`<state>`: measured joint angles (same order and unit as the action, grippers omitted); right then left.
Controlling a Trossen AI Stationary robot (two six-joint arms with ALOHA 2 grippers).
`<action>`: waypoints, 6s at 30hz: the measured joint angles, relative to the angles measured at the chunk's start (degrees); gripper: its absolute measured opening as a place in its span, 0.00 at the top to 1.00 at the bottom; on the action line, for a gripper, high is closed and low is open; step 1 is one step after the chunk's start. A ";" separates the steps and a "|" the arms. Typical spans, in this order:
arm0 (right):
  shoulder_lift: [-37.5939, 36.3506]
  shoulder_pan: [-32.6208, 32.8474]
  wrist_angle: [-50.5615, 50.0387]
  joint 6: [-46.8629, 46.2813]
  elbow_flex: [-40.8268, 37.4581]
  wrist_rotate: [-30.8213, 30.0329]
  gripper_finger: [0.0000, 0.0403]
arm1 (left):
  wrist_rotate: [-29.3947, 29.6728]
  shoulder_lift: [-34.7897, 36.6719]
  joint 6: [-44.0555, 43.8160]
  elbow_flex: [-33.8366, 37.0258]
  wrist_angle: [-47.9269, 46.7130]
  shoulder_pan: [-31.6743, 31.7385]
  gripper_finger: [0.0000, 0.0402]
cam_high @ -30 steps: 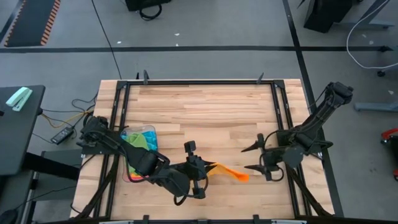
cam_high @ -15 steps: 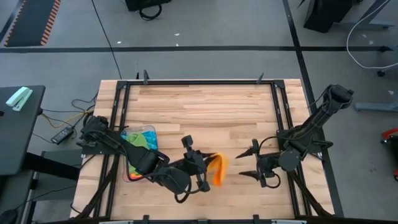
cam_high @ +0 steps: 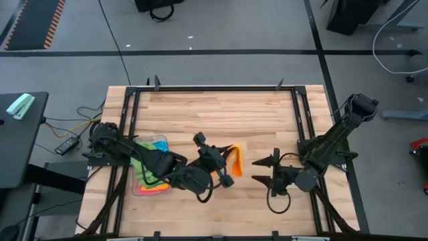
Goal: Fold microfiber towels
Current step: Fold the yellow microfiber cloth
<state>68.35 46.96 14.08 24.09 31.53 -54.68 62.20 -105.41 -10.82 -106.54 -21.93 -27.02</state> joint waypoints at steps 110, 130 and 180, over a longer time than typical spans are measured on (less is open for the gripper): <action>13.18 3.30 13.53 -9.64 0.09 -35.29 0.44 | -14.06 -5.66 -4.66 0.02 6.37 7.47 0.92; 7.62 3.79 11.15 -5.16 0.09 -26.06 0.44 | -20.97 -7.62 -13.48 -0.07 -12.84 4.62 0.94; 8.96 -7.96 -35.01 -38.45 9.20 19.59 0.44 | -23.88 -13.94 -12.60 0.02 -14.39 -0.03 0.97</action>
<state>77.31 38.99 -20.93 -14.36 40.73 -35.09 38.32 -119.35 -23.42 -106.52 -36.32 -27.05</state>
